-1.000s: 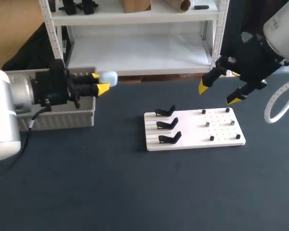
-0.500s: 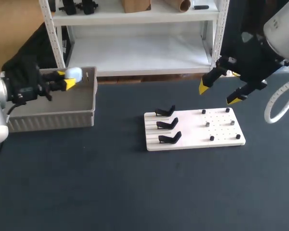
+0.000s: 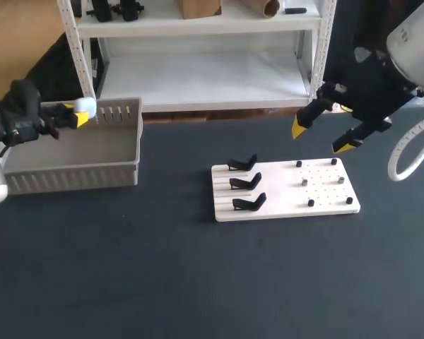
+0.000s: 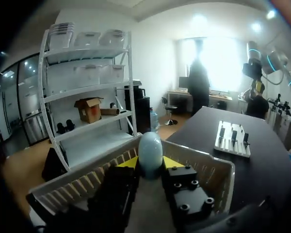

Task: Pick up each earbud case from the left stands, insert the matching earbuds, close the lid, and place the case in the box.

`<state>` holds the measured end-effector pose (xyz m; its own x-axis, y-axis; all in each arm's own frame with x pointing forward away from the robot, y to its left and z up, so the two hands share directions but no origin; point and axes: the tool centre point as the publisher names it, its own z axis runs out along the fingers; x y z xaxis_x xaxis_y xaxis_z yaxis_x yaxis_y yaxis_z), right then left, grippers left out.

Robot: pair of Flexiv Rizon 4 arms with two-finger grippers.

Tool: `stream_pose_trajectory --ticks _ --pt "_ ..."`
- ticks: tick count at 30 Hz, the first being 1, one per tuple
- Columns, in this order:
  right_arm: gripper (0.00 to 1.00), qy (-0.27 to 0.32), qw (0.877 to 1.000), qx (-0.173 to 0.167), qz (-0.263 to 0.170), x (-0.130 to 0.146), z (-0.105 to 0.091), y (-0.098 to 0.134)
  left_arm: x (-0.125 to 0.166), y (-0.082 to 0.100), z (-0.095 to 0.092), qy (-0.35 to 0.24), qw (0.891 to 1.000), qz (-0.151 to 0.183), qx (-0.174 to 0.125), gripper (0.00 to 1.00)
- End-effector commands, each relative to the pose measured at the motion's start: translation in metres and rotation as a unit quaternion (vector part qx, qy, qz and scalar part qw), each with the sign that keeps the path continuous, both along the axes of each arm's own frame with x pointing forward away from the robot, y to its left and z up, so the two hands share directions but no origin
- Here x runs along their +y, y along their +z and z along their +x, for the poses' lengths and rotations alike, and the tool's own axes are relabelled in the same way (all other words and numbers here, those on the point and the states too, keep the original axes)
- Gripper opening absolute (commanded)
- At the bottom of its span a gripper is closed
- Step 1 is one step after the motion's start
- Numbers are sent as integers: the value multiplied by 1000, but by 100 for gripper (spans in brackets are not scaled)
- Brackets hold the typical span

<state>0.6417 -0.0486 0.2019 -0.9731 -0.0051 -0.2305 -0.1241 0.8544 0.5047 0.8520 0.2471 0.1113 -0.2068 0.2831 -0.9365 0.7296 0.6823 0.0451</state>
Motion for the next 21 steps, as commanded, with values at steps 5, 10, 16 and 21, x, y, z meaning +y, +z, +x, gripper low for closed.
stream_pose_trajectory --ticks 5,10,16,21 --pt "100 -2 1000 -2 0 -1 -3 0 13 -5 23 -5 1000 4 11 0" --pt "100 -2 1000 -2 0 -1 -3 0 22 -2 23 1 1000 5 13 100" --pt "100 -2 1000 -2 0 -1 -3 0 20 9 10 -2 1000 6 -1 100" --pt "100 -2 1000 -2 0 -1 -3 0 11 25 -8 -19 1000 2 -24 100"
